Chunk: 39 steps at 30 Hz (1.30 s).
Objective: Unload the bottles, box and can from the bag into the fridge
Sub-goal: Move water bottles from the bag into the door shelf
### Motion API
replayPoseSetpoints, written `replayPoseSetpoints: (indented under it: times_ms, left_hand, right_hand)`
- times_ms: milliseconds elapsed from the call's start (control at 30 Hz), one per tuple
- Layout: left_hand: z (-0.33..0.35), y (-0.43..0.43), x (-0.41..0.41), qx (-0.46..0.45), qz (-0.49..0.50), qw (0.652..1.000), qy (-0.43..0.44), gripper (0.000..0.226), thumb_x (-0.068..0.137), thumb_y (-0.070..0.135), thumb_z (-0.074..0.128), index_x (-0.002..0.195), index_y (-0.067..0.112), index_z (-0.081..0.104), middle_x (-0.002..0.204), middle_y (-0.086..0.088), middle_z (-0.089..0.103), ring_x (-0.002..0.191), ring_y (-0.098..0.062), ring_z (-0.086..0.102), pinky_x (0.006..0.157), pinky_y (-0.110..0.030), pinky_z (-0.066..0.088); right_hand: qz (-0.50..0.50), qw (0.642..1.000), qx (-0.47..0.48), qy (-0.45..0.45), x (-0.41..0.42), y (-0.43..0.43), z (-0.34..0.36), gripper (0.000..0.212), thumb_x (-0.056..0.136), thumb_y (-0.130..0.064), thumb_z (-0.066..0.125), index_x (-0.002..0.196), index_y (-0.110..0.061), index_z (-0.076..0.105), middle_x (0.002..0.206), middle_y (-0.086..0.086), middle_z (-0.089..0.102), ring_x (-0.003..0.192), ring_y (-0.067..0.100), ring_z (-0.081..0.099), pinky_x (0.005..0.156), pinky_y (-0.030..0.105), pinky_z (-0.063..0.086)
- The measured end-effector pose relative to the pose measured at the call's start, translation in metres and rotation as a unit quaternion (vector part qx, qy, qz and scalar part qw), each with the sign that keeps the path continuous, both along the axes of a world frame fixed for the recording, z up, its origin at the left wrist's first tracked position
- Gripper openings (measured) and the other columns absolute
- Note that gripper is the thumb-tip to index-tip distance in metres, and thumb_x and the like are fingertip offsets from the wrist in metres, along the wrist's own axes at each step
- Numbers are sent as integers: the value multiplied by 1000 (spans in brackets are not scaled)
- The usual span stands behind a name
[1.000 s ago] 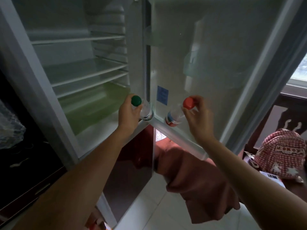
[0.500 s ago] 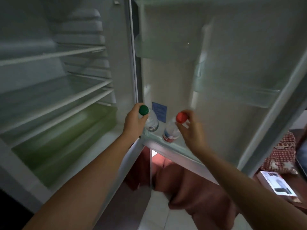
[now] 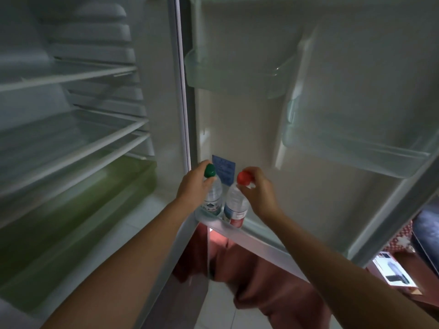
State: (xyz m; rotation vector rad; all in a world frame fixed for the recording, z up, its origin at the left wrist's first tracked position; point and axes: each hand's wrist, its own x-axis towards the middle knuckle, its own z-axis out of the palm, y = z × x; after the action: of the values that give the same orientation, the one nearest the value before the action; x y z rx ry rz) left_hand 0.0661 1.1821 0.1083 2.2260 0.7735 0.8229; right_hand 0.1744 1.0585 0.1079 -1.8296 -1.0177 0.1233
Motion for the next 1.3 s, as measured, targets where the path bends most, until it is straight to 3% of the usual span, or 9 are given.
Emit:
replayPoseSetpoints:
  times_ms: [133, 267, 400, 533, 667, 767, 933, 1133, 1300]
  left_hand:
    - [-2, 4, 7, 4, 14, 1000, -4, 37, 87, 5, 55, 123, 8, 49, 125, -13, 56, 112, -27, 54, 91, -28, 40]
    - [-3, 12, 12, -23, 23, 999, -7, 45, 87, 9, 57, 130, 12, 44, 129, -12, 55, 116, -26, 53, 96, -29, 39]
    - [-4, 18, 14, -80, 38, 995, -40, 45, 83, 10, 63, 125, 12, 46, 122, -11, 59, 111, -24, 55, 95, -34, 43]
    - [-8, 20, 15, -122, 26, 990, -60, 39, 80, 9, 67, 116, 12, 53, 114, -6, 61, 106, -18, 54, 92, -30, 42]
    - [-13, 21, 17, -123, 5, 992, -39, 51, 78, 5, 67, 123, 17, 48, 121, -7, 59, 109, -23, 56, 96, -47, 47]
    - [-16, 24, 18, -142, 1, 990, -22, 56, 80, 7, 66, 128, 21, 42, 125, -7, 58, 111, -25, 56, 96, -49, 46]
    - [-22, 29, 19, -112, 11, 994, 3, 49, 78, 14, 70, 121, 22, 49, 116, -4, 64, 104, -24, 61, 91, -45, 49]
    - [-19, 35, 15, -104, -11, 994, -1, 41, 79, 11, 67, 118, 20, 54, 111, -5, 65, 99, -23, 60, 90, -42, 50]
    - [-20, 40, 11, -94, -28, 995, 26, 47, 81, 16, 66, 125, 25, 50, 115, -4, 65, 104, -23, 60, 89, -35, 48]
  right_hand:
    - [33, 999, -19, 21, 8, 11, 4, 54, 79, -9, 67, 127, -10, 42, 117, 13, 62, 106, 25, 58, 90, 28, 43]
    - [34, 999, -41, 8, 18, 14, 3, 42, 81, -13, 65, 120, -11, 50, 117, 10, 61, 106, 23, 57, 86, 24, 40]
    - [43, 996, -73, 20, 24, 18, 0, 40, 82, -14, 65, 118, -8, 51, 121, 11, 59, 110, 25, 56, 90, 30, 43]
    - [47, 989, -123, 70, 28, 17, -7, 41, 80, -16, 67, 117, -10, 50, 123, 11, 58, 99, 23, 58, 79, 33, 47]
    - [33, 977, -205, 57, 28, 20, -13, 62, 76, -23, 71, 128, -14, 39, 126, 11, 54, 94, 25, 55, 72, 32, 47]
    - [49, 966, -247, 58, 25, 23, -23, 63, 77, -26, 70, 128, -13, 36, 123, 14, 56, 96, 29, 58, 63, 30, 47]
    - [28, 974, -220, 49, 21, 26, -29, 54, 79, -22, 68, 123, -8, 41, 121, 17, 58, 107, 33, 57, 85, 37, 48]
    - [12, 981, -190, 48, 15, 33, -31, 49, 82, -20, 65, 124, -9, 44, 123, 15, 58, 109, 32, 56, 82, 27, 40]
    - [-11, 982, -173, 74, 10, 34, -29, 50, 84, -23, 62, 127, -9, 40, 125, 16, 57, 111, 33, 55, 86, 32, 42]
